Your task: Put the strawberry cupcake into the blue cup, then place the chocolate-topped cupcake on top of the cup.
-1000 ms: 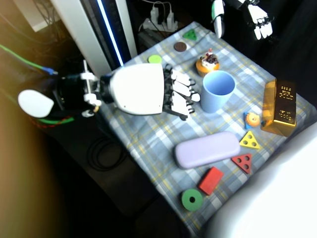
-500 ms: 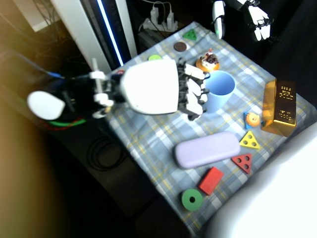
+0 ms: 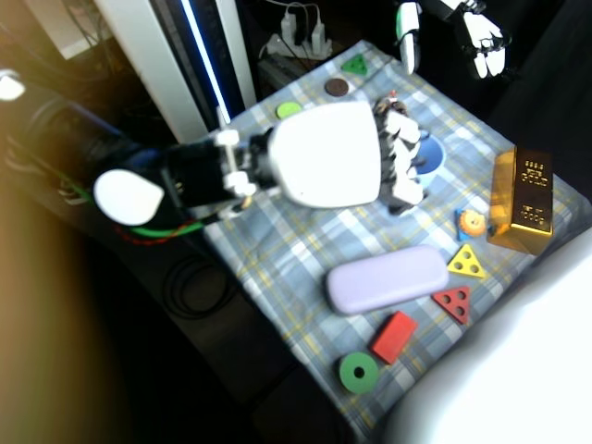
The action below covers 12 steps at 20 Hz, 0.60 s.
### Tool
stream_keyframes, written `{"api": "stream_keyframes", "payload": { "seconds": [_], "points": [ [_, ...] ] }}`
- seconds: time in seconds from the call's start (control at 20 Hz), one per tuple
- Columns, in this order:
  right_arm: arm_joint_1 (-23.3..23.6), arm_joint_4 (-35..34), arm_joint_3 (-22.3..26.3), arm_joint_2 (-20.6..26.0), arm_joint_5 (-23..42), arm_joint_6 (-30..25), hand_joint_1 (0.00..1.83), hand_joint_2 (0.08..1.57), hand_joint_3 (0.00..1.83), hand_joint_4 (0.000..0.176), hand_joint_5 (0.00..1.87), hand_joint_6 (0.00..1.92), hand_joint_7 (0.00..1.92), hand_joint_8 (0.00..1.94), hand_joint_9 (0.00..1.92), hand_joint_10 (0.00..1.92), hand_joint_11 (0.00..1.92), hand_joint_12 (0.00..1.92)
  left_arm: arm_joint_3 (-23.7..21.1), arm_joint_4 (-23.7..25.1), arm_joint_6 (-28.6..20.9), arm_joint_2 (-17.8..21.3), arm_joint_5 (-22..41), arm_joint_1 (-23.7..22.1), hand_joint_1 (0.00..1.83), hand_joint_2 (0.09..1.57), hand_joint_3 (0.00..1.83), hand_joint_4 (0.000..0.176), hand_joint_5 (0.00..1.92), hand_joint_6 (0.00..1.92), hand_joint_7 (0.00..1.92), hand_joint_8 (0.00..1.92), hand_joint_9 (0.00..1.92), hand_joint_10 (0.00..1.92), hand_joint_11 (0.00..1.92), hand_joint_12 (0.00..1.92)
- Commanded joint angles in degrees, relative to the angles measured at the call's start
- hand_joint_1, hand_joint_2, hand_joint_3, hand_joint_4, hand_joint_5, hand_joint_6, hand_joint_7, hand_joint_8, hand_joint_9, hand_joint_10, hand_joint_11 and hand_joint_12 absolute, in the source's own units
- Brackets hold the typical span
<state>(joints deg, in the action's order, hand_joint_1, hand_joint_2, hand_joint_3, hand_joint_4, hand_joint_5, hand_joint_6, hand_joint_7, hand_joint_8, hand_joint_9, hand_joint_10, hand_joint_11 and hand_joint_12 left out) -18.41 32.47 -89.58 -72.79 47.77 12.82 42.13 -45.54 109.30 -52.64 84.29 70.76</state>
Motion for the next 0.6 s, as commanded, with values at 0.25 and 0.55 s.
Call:
{"api": "stream_keyframes", "payload": {
  "seconds": [0.25, 0.55],
  "points": [
    [2.8, -3.8, -1.6, -1.3, 5.6, -0.4, 1.05, 1.12, 0.00, 0.061, 0.97, 0.99, 1.20, 0.00, 1.25, 0.00, 0.76, 1.12, 0.5, 2.6, -0.2, -0.2, 5.9, -1.1, 0.70, 1.01, 0.00, 0.075, 0.42, 0.00, 0.32, 0.00, 0.24, 0.01, 0.01, 0.60],
    [3.9, -3.1, -2.1, -1.3, 4.7, -0.4, 0.87, 1.07, 0.00, 0.000, 0.80, 0.00, 1.09, 0.01, 1.15, 0.00, 0.77, 0.85, 0.7, 2.4, -0.2, -0.2, 5.3, -1.1, 0.73, 1.00, 0.00, 0.072, 0.42, 0.00, 0.32, 0.00, 0.27, 0.00, 0.01, 0.71]
  ]
}}
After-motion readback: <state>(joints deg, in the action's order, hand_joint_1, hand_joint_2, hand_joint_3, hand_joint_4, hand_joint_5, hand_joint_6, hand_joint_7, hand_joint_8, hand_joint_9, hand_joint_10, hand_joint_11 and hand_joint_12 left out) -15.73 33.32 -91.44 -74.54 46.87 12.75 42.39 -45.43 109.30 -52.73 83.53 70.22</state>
